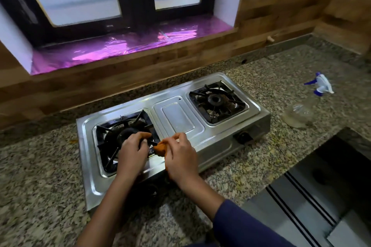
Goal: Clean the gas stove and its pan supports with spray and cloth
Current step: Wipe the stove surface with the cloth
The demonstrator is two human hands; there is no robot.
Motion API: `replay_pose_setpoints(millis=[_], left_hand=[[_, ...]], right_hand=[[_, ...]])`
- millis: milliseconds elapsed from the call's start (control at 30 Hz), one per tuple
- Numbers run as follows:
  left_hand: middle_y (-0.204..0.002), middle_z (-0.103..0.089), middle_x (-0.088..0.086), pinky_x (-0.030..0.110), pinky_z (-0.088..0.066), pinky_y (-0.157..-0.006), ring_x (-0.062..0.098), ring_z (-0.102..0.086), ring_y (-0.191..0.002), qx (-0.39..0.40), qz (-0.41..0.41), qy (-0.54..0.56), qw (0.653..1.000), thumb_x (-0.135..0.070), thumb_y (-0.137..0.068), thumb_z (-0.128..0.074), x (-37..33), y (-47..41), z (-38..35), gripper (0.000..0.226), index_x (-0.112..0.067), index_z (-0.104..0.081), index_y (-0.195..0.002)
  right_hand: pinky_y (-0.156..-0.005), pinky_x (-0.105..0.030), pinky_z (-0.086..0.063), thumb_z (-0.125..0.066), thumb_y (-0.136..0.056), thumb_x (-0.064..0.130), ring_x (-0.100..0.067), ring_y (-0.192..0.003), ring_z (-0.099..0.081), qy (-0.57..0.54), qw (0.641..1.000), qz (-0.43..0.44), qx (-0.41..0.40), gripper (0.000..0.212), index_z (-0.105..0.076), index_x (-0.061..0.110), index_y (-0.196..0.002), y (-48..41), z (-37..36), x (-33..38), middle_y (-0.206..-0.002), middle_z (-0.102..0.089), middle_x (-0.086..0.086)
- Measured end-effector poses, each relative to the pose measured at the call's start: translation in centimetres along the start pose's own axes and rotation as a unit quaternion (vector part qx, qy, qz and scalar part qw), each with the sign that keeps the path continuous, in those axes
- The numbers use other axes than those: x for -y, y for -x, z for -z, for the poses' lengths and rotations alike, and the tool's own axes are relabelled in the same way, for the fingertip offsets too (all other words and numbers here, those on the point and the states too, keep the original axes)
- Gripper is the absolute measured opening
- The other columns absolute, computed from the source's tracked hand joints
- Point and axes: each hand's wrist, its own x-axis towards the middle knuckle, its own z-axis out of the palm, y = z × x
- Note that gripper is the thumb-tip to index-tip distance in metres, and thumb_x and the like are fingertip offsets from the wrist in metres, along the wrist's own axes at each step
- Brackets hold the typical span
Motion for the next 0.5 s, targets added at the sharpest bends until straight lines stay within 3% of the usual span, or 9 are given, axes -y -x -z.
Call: replay_pose_setpoints(millis=[133, 267, 400, 500], left_hand=[[-0.101, -0.067, -0.003, 0.034, -0.047, -0.084, 0.017, -0.061, -0.097, 0.014, -0.021, 0.011, 1.0, -0.004, -0.091, -0.053, 0.2, 0.3, 0.4, 0.025, -0.017, -0.07, -0.104], [-0.103, -0.067, -0.004, 0.037, -0.049, -0.087, 0.018, -0.061, -0.1, 0.024, -0.035, 0.001, 0.999, -0.007, -0.089, -0.057, 0.4, 0.6, 0.4, 0.023, -0.019, -0.071, -0.103], [-0.106, -0.066, -0.003, 0.039, -0.049, -0.088, 0.02, -0.059, -0.102, 0.032, -0.064, -0.016, 0.997, -0.009, -0.086, -0.062, 0.7, 0.9, 0.4, 0.02, -0.02, -0.07, -0.101], [-0.112, -0.065, 0.0, 0.04, -0.048, -0.088, 0.025, -0.057, -0.104, 0.036, -0.083, -0.06, 0.994, -0.014, -0.087, -0.064, 0.8, 1.1, 0.4, 0.019, -0.018, -0.069, -0.105]], right_hand=[[-0.073, -0.043, -0.049, -0.052, -0.08, 0.042, -0.029, -0.097, -0.056, 0.155, 0.986, 0.047, -0.033, 0.04, -0.055, 0.024, -0.116, 0.9, -1.7, -0.6, -0.128, -0.052, -0.005], [-0.079, -0.043, -0.048, -0.055, -0.085, 0.036, -0.029, -0.104, -0.052, 0.167, 0.985, -0.019, -0.035, 0.036, -0.054, 0.023, -0.119, -1.8, -1.3, -1.9, -0.122, -0.05, -0.005], [-0.086, -0.044, -0.044, -0.053, -0.093, 0.035, -0.029, -0.112, -0.047, 0.187, 0.982, -0.025, -0.014, 0.033, -0.052, 0.021, -0.122, -5.2, -1.0, -1.8, -0.124, -0.048, -0.006], [-0.084, -0.044, -0.046, -0.058, -0.089, 0.032, -0.028, -0.109, -0.049, 0.197, 0.977, -0.048, -0.057, 0.032, -0.053, 0.023, -0.119, -6.0, -0.1, -3.7, -0.122, -0.049, -0.005]])
